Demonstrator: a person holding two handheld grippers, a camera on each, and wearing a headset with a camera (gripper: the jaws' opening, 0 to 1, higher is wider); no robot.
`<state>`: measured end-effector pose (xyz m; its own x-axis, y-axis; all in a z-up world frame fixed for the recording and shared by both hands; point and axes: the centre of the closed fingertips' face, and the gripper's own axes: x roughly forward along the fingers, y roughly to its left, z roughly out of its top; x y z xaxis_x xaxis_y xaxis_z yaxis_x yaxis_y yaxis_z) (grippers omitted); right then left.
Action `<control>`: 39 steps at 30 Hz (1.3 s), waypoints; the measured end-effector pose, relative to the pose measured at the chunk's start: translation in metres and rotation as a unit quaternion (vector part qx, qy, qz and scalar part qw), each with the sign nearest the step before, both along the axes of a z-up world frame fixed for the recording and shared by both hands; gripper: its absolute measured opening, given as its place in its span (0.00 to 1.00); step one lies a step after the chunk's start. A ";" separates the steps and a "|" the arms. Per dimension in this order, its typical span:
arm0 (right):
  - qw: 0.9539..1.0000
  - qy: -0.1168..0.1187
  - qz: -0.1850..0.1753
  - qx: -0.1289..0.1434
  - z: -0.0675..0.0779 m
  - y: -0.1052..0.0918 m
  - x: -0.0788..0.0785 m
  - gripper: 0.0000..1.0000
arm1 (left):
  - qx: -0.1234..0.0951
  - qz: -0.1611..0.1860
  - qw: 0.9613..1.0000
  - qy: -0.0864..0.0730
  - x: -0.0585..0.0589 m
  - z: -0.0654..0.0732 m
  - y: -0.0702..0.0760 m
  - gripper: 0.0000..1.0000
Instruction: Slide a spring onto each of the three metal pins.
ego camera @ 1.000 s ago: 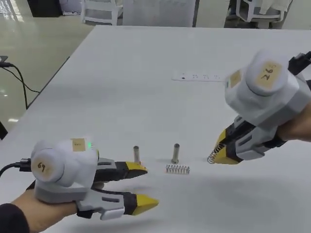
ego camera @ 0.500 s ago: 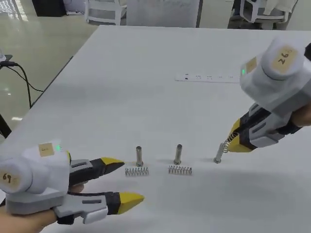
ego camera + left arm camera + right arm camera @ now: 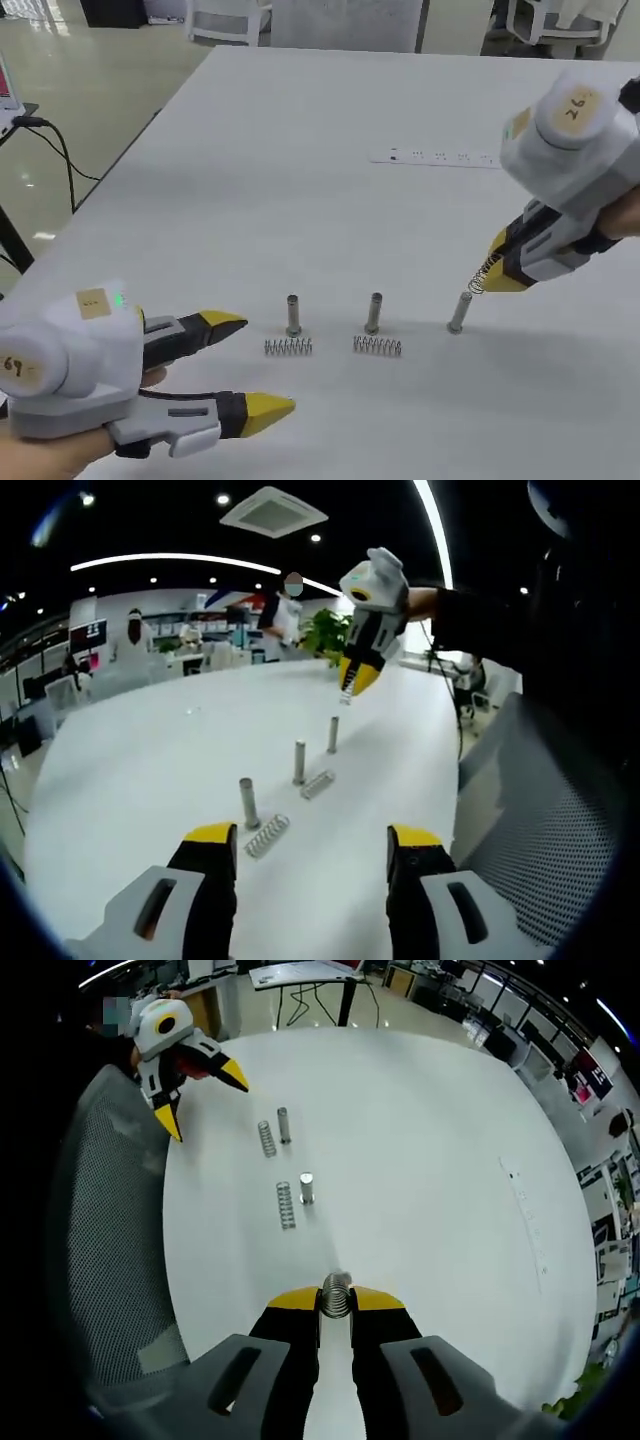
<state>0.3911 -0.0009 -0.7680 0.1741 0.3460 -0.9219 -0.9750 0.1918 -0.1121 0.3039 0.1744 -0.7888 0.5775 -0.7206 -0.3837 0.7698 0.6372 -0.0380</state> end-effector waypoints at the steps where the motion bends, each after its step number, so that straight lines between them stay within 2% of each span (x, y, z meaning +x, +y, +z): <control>1: 1.000 0.002 0.000 -0.001 -0.002 0.000 0.001 0.08 | 0.004 -0.001 1.000 -0.001 -0.001 -0.001 -0.001 0.56; 12: 1.000 0.014 -0.005 -0.010 -0.019 0.000 0.009 0.08 | 0.019 -0.005 1.000 -0.007 0.000 -0.003 0.002 0.61; 27: 0.999 0.028 -0.009 -0.015 -0.033 0.000 0.013 0.08 | 0.021 -0.005 1.000 -0.005 0.001 -0.005 0.004 0.61; 39: 0.998 0.047 -0.016 -0.025 -0.057 0.001 0.013 0.08 | 0.024 -0.006 1.000 -0.005 0.000 -0.005 0.003 0.61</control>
<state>0.4041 -0.0003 -0.8247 0.0955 0.2951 -0.9507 -0.9752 0.2194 -0.0298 0.3042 0.1777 -0.7940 0.5733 -0.7080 -0.4125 0.7775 0.6289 0.0012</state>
